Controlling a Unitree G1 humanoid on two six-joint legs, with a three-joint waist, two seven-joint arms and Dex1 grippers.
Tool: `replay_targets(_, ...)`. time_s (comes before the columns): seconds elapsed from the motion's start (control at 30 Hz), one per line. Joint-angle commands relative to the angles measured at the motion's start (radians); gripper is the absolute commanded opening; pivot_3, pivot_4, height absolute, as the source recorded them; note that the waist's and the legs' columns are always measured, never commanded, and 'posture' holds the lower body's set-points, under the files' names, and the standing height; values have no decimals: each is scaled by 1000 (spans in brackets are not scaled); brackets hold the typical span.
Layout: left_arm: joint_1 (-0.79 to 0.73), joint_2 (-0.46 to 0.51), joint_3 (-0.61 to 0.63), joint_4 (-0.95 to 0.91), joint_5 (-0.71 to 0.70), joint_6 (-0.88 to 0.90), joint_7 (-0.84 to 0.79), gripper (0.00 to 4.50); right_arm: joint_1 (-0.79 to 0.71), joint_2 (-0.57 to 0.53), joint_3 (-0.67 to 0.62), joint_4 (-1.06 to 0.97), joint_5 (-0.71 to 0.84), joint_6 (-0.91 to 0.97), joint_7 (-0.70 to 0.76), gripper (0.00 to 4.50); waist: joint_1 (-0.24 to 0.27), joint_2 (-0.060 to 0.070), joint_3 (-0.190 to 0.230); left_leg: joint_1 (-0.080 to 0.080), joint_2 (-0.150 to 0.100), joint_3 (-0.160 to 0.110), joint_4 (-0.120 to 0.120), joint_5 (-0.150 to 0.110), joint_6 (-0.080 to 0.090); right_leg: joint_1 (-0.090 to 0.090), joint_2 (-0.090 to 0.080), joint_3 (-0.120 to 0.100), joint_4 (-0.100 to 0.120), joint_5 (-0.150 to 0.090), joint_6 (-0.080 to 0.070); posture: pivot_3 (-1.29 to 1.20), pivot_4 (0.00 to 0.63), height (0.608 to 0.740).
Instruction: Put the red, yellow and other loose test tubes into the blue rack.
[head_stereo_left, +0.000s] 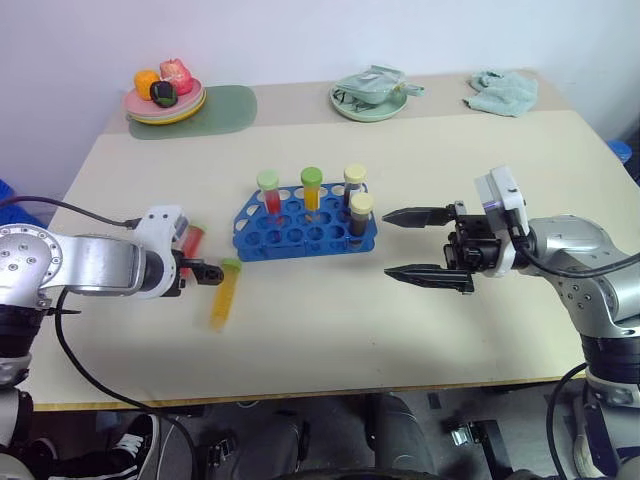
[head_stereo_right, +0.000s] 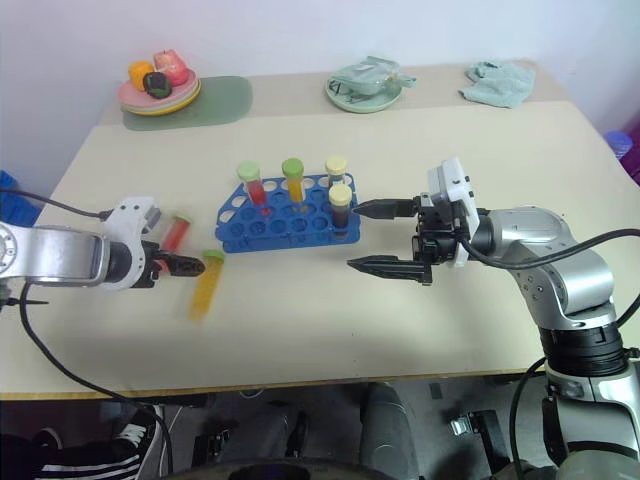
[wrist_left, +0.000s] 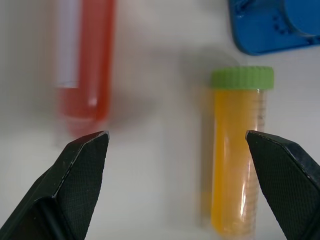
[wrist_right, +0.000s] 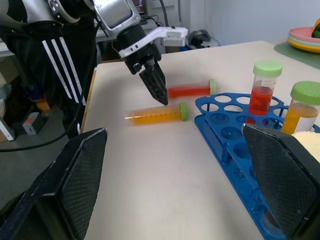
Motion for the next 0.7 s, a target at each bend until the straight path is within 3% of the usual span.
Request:
replay_targets(0.03,-13,-19,-4,-7,-13,-11,-4,4500,-22,8,-2,-22,0,-10,-5,4385,-1,0,0,0,0,0,0,0,0,0,0,0,0,0,0,0,150,740)
replay_targets(0.7,0,-73,-51,-39,-13,-24,19,4500,-25,24,1,-17,-32,-28,-26,4385,0,0,0,0,0,0,0,0,0,0,0,0,0,0,0,0,150,740)
